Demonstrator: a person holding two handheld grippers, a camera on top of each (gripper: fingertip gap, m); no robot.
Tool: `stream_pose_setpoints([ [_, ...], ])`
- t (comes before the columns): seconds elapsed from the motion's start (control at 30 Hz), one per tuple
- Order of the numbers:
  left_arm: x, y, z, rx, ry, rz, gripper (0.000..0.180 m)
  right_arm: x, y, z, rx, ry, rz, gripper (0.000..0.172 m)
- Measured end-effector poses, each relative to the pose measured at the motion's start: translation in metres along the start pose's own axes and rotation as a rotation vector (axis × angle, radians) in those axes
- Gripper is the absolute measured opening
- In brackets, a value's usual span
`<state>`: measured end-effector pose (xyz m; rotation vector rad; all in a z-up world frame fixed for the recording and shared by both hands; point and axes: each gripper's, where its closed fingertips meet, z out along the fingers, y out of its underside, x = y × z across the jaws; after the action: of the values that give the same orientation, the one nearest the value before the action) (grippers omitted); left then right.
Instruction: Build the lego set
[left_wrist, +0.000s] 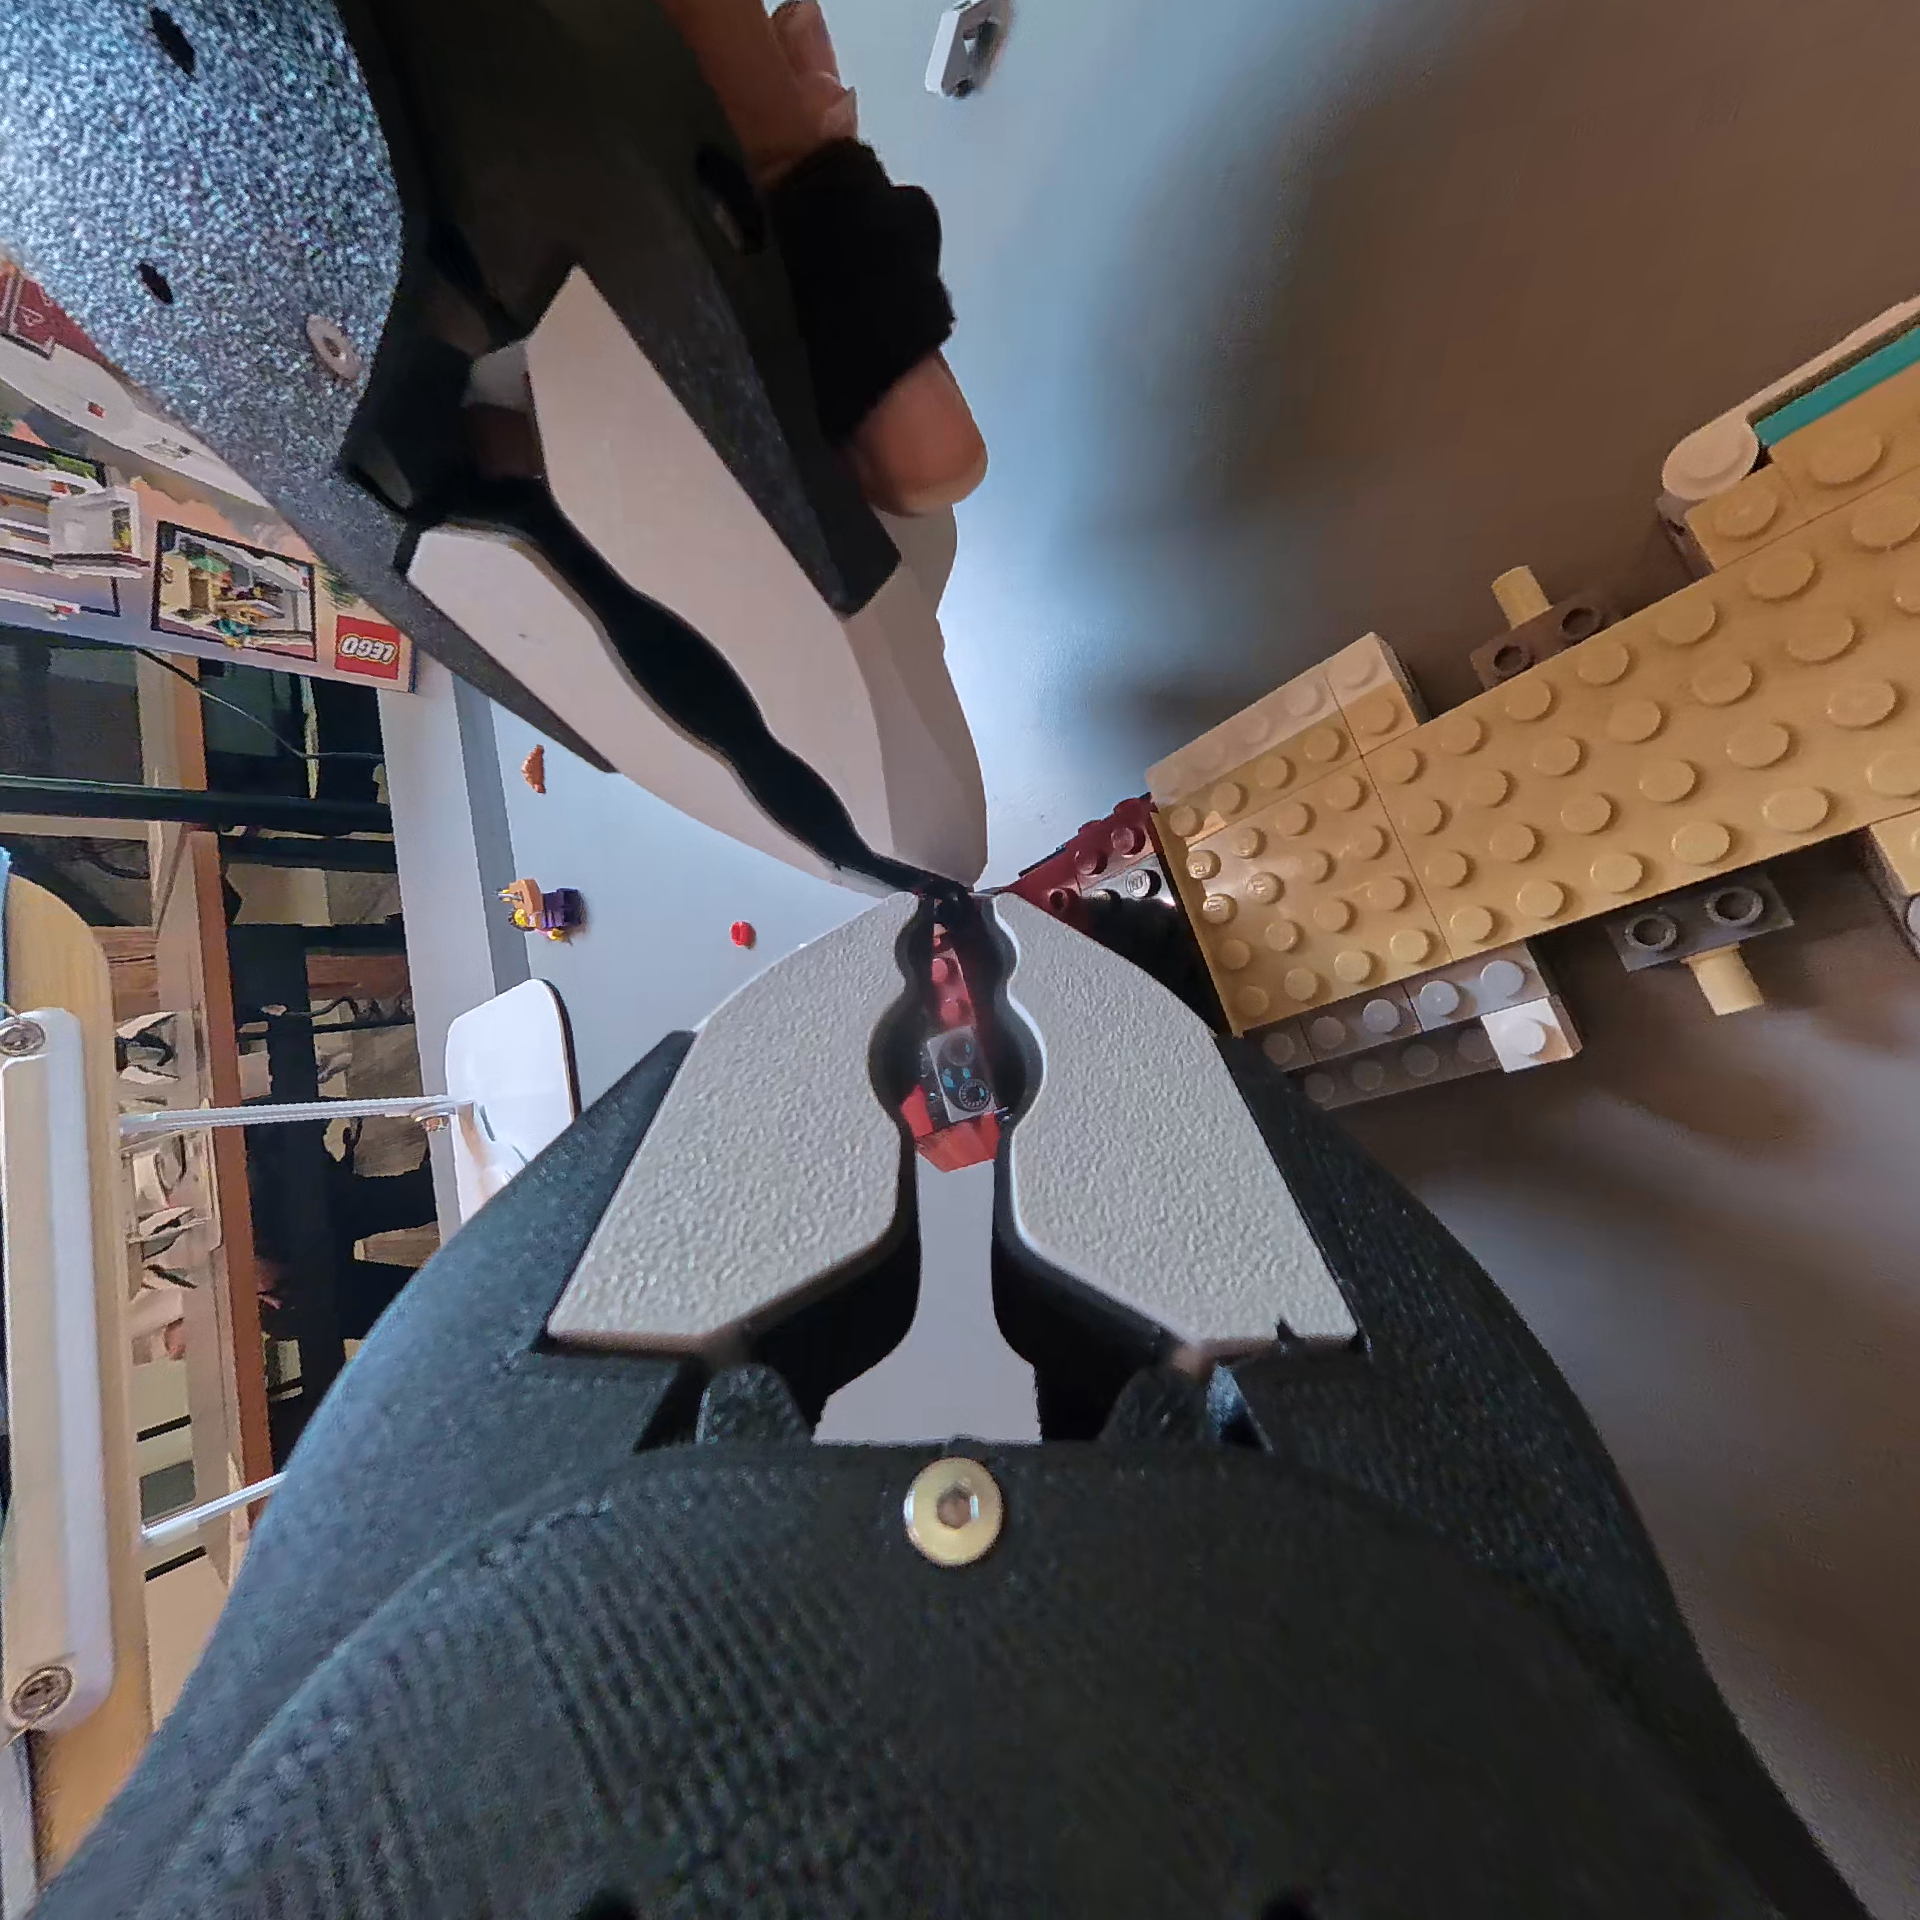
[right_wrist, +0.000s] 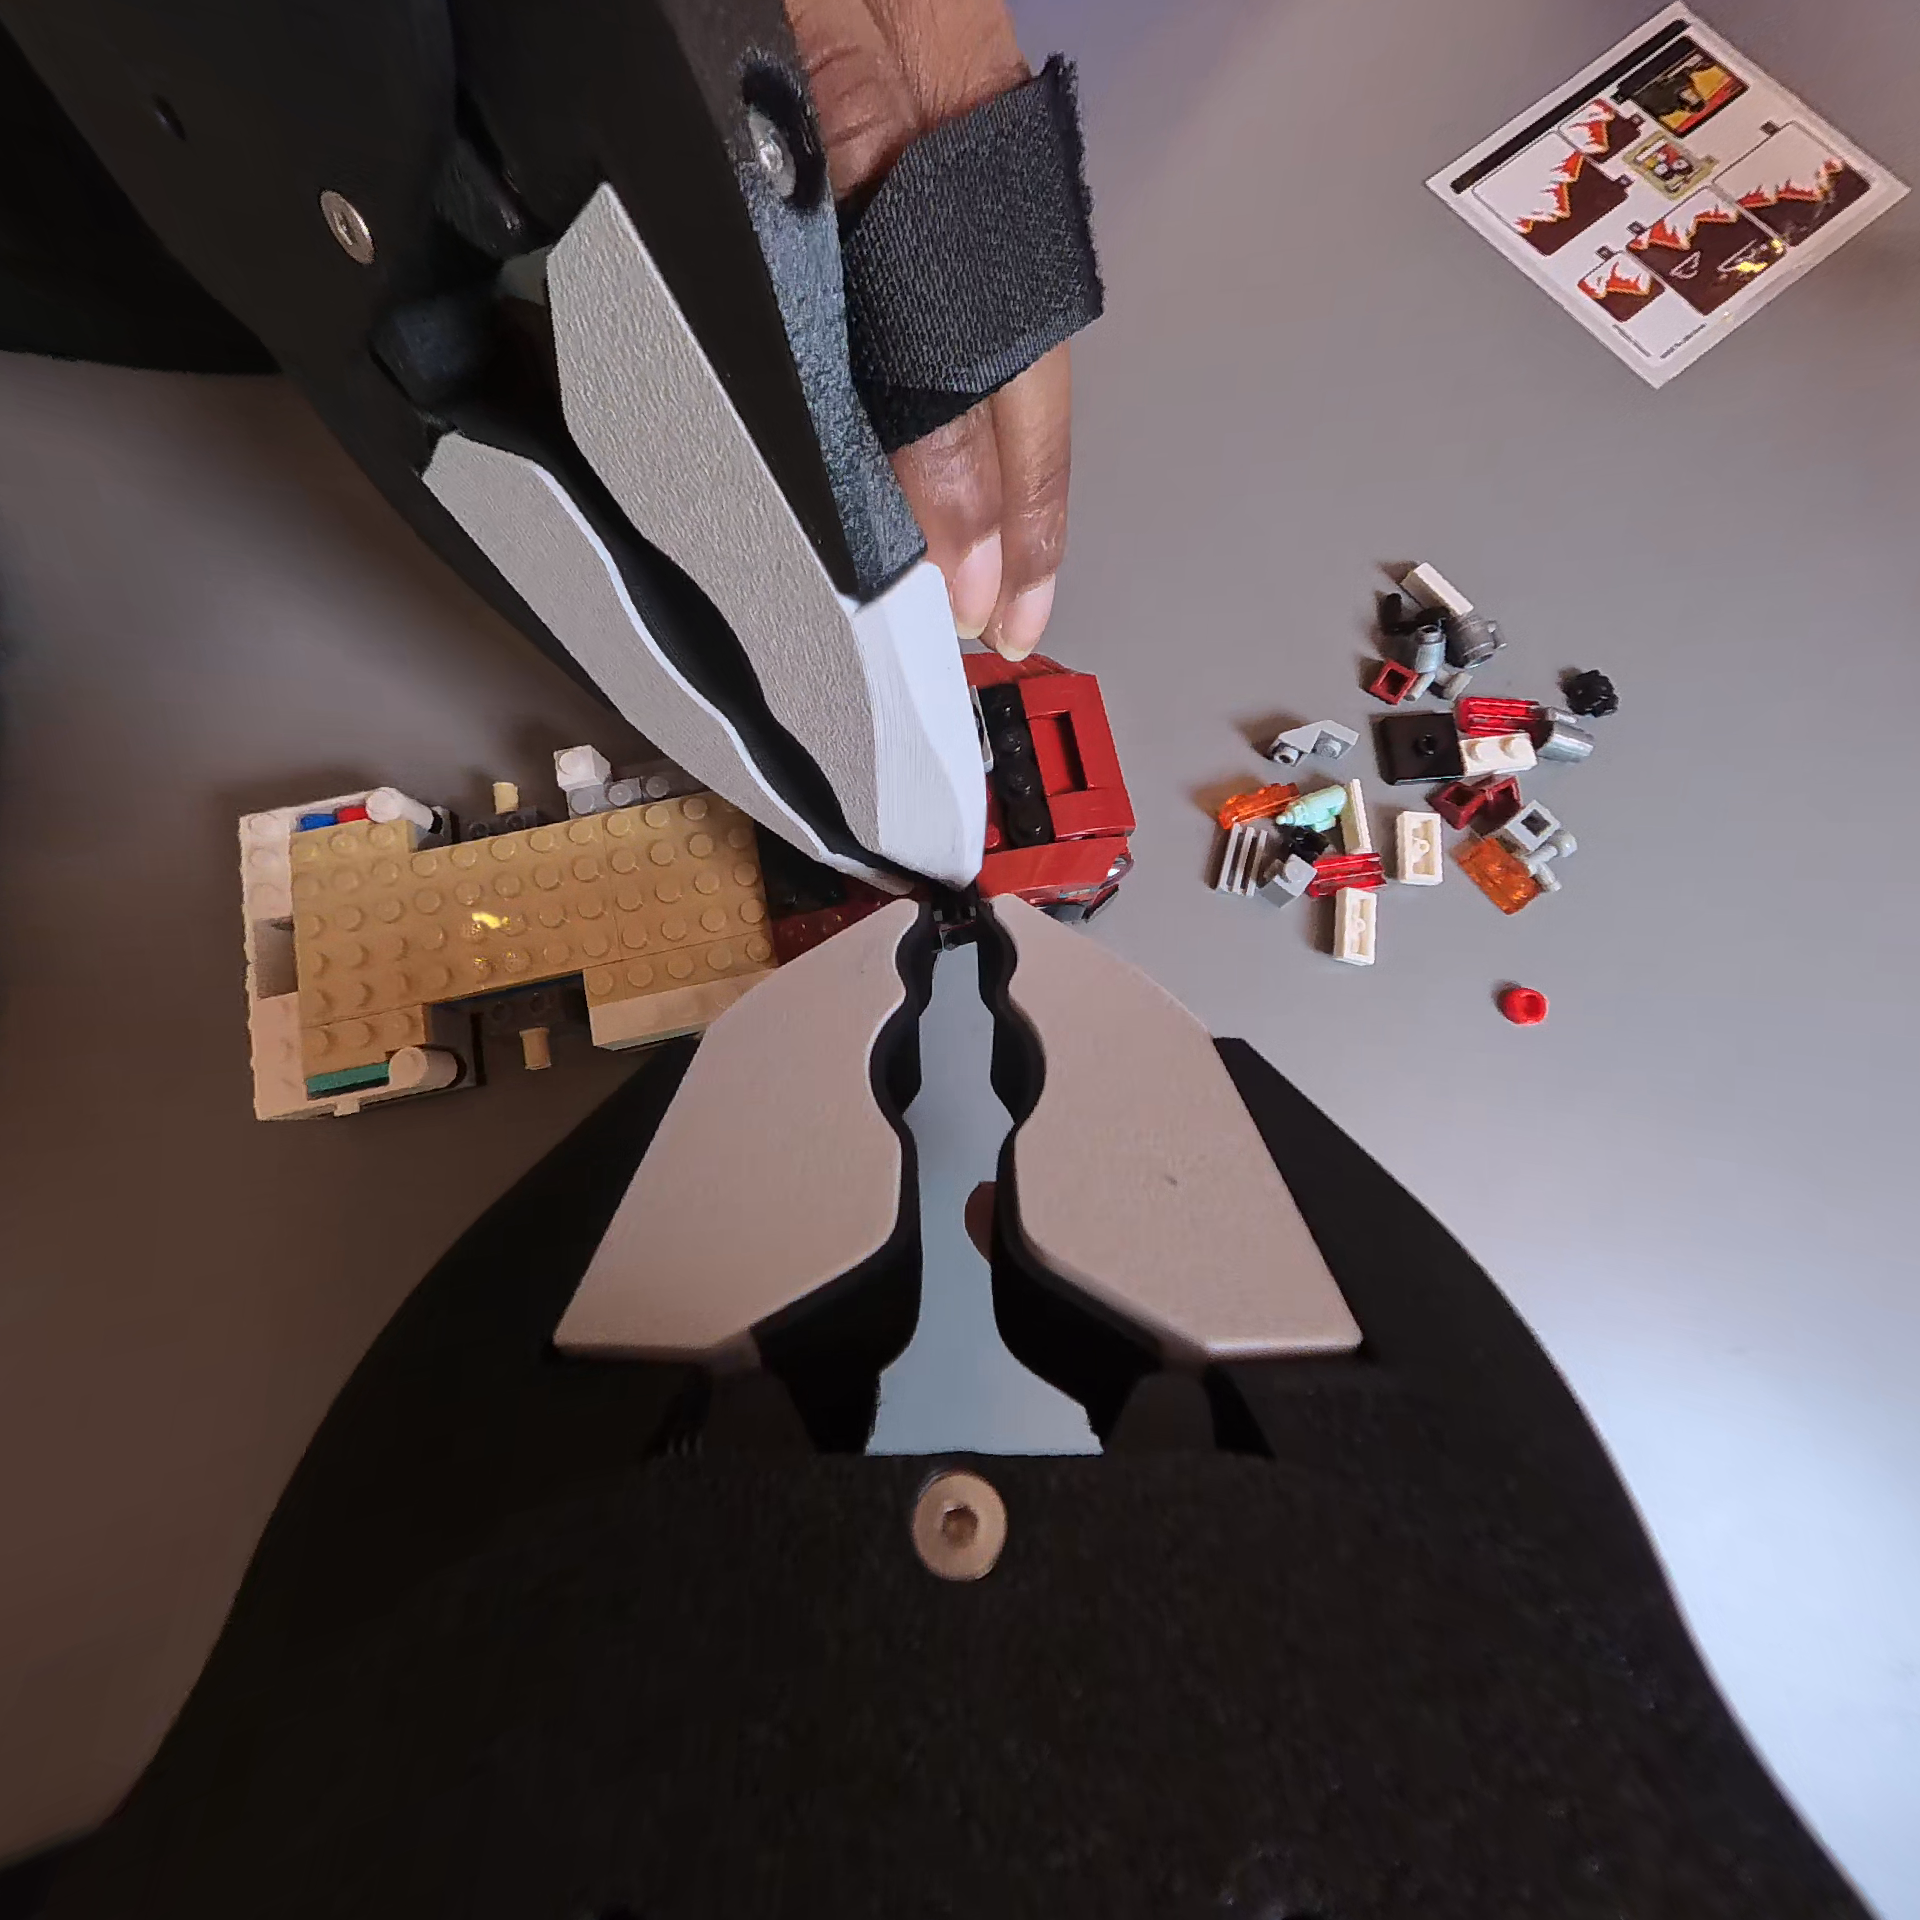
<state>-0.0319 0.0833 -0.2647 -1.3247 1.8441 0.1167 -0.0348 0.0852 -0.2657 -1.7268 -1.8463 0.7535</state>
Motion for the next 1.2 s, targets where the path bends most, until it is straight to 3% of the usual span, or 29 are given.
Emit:
stream_pose_setpoints([
  [0.43, 0.0009, 0.004, -0.0008, -0.031, 0.022, -0.038, 0.006, 0.0011, -0.0023, 0.0021, -0.019, -0.013, -0.011, 0.008],
  [1.2, -0.0014, 0.0017, 0.0029, -0.102, 0.142, -0.046, 0.005, 0.0028, 0.0007, -0.0009, 0.185, -0.133, 0.093, 0.008],
])
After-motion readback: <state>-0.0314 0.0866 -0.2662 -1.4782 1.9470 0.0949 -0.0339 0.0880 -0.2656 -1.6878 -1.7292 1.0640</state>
